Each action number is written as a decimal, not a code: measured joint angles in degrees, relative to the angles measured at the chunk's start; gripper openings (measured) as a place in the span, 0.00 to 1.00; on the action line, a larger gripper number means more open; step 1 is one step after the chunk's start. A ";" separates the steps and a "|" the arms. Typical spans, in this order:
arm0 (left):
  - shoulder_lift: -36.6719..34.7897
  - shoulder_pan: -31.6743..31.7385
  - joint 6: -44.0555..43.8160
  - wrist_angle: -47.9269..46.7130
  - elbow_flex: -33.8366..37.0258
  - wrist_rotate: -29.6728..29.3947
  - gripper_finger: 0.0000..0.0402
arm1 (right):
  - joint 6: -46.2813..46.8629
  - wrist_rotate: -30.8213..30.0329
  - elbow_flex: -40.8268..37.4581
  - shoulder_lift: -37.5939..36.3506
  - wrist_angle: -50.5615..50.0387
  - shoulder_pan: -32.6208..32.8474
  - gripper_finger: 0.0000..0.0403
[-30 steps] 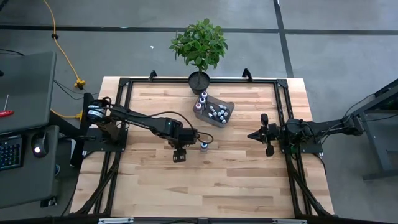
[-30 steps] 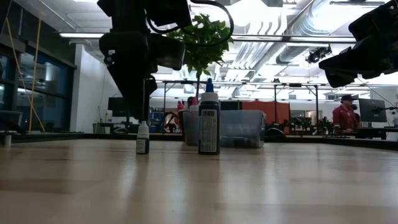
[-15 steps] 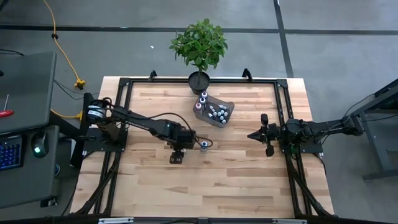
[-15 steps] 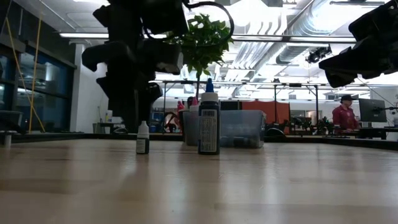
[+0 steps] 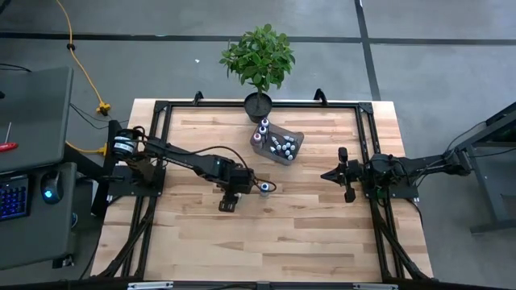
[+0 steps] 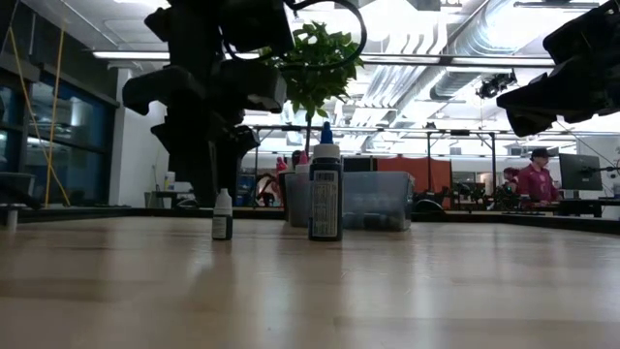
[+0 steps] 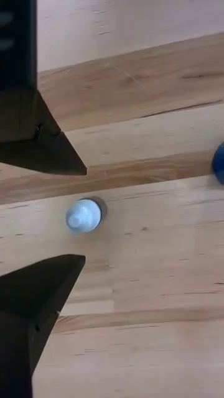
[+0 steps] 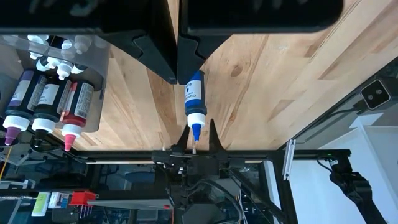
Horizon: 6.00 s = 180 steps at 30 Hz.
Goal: Pick & Place food coloring
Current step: Put the small black food coloring bottle into the black bin
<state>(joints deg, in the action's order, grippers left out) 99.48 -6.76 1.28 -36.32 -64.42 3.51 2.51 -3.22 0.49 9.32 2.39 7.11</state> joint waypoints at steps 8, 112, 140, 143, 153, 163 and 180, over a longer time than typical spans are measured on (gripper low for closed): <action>0.00 0.02 0.00 0.33 0.00 0.10 0.40 | -0.01 0.00 0.00 0.00 0.00 0.00 0.01; 2.39 14.32 17.96 -19.06 -34.96 -15.07 0.14 | 0.01 0.00 0.00 0.02 0.00 0.00 0.01; 34.04 18.78 28.50 -28.61 -69.10 -9.96 0.14 | -0.01 -0.02 0.00 0.00 0.04 -0.02 0.01; 35.49 18.75 28.48 -27.21 -69.09 -9.25 0.14 | -0.01 0.00 0.00 -0.02 0.04 -0.02 0.01; 36.85 18.64 26.67 -26.83 -68.62 -5.03 0.14 | -0.01 0.00 0.00 0.00 0.03 -0.01 0.01; 36.85 18.21 26.91 -26.23 -64.11 -5.65 0.14 | 0.01 0.00 0.00 0.00 0.02 -0.01 0.01; 38.77 17.63 26.88 -21.65 -63.40 -4.72 0.14 | -0.01 0.00 0.00 -0.02 0.02 0.00 0.01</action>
<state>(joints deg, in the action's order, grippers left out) 138.25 10.87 28.16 -57.96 -127.83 -1.21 2.50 -3.22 0.49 9.30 2.42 7.11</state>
